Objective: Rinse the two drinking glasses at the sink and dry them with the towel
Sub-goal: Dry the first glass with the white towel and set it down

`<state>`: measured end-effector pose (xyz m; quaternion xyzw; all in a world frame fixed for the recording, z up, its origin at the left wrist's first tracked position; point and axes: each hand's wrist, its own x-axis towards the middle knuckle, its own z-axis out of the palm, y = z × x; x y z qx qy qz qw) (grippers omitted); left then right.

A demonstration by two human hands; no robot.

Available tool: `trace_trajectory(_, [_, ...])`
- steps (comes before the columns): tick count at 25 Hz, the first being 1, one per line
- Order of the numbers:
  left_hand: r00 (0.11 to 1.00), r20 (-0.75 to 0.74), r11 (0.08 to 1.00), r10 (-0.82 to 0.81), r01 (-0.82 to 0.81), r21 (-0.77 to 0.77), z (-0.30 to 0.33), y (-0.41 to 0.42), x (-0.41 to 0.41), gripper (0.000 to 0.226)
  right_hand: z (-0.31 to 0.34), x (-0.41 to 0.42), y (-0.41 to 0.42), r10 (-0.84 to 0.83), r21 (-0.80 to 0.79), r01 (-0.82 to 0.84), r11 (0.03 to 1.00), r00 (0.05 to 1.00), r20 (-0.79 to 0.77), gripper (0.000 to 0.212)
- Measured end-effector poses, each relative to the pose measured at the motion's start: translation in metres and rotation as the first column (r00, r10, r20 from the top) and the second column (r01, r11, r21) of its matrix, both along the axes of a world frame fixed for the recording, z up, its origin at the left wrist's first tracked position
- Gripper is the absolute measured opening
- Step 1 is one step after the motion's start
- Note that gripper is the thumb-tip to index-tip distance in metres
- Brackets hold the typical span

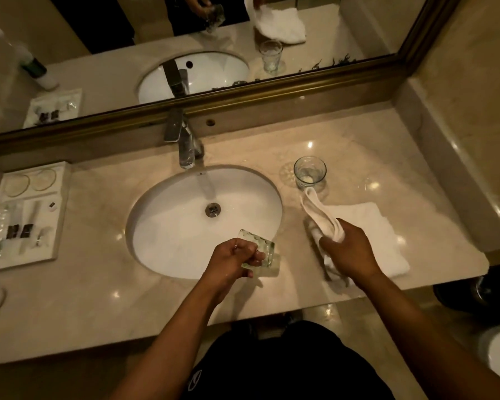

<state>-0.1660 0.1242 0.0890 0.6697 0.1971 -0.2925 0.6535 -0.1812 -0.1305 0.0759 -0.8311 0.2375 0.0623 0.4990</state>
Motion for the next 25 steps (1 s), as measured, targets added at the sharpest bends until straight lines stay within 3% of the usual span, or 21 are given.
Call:
trace_trajectory(5, [0.981, 0.077, 0.983, -0.178, 0.181, -0.029, 0.01, -0.014, -0.001, 0.01, 0.058, -0.011, 0.036, 0.215, 0.313, -0.25, 0.916, 0.966, 0.142, 0.034])
trace_trajectory(8, [0.927, 0.194, 0.947, -0.322, 0.311, 0.083, 0.021, -0.013, 0.005, 0.04, 0.051, -0.008, 0.063, 0.516, 0.139, -0.533, 0.834, 0.845, 0.141, 0.053])
trace_trajectory(10, [0.884, 0.271, 0.924, -0.381, 0.354, 0.144, 0.025, -0.007, 0.007, 0.052, 0.049, -0.003, 0.074, 0.578, 0.226, -0.576, 0.786, 0.814, 0.064, 0.066])
trace_trajectory(13, [0.86, 0.338, 0.924, -0.383, 0.362, 0.123, 0.036, 0.01, 0.013, 0.043, 0.047, 0.011, 0.087, 0.514, 0.329, -0.525, 0.785, 0.848, 0.127, 0.08])
trace_trajectory(15, [0.853, 0.406, 0.938, -0.329, 0.345, 0.034, 0.047, 0.016, 0.017, 0.022, 0.056, 0.022, 0.091, 0.412, 0.467, -0.434, 0.77, 0.898, 0.155, 0.08])
trace_trajectory(16, [0.843, 0.451, 0.941, -0.293, 0.338, -0.021, 0.051, 0.019, 0.02, 0.011, 0.064, 0.03, 0.089, 0.343, 0.603, -0.356, 0.714, 0.929, 0.141, 0.075])
trace_trajectory(18, [0.804, 0.532, 0.934, -0.265, 0.352, -0.065, 0.061, 0.024, 0.025, 0.011, 0.074, 0.046, 0.081, 0.268, 0.861, -0.13, 0.491, 0.963, -0.008, 0.07])
trace_trajectory(20, [0.765, 0.57, 0.916, -0.3, 0.398, -0.053, 0.071, 0.029, 0.028, 0.01, 0.079, 0.051, 0.075, 0.242, 0.94, 0.042, 0.339, 0.962, -0.13, 0.067])
trace_trajectory(21, [0.737, 0.584, 0.898, -0.342, 0.44, -0.03, 0.077, 0.031, 0.029, 0.011, 0.074, 0.05, 0.075, 0.185, 0.941, 0.068, 0.33, 0.973, -0.135, 0.063])
trace_trajectory(22, [0.704, 0.592, 0.88, -0.393, 0.475, 0.019, 0.081, 0.033, 0.031, 0.012, 0.068, 0.046, 0.08, 0.08, 0.911, 0.078, 0.404, 0.99, -0.12, 0.054])
trace_trajectory(24, [0.634, 0.587, 0.837, -0.504, 0.527, 0.148, 0.084, 0.04, 0.034, 0.01, 0.058, 0.039, 0.091, -0.13, 0.73, 0.11, 0.675, 0.991, -0.03, 0.033])
trace_trajectory(25, [0.625, 0.562, 0.821, -0.543, 0.535, 0.198, 0.083, 0.044, 0.035, 0.009, 0.055, 0.038, 0.093, -0.128, 0.716, 0.103, 0.691, 0.992, -0.019, 0.032])
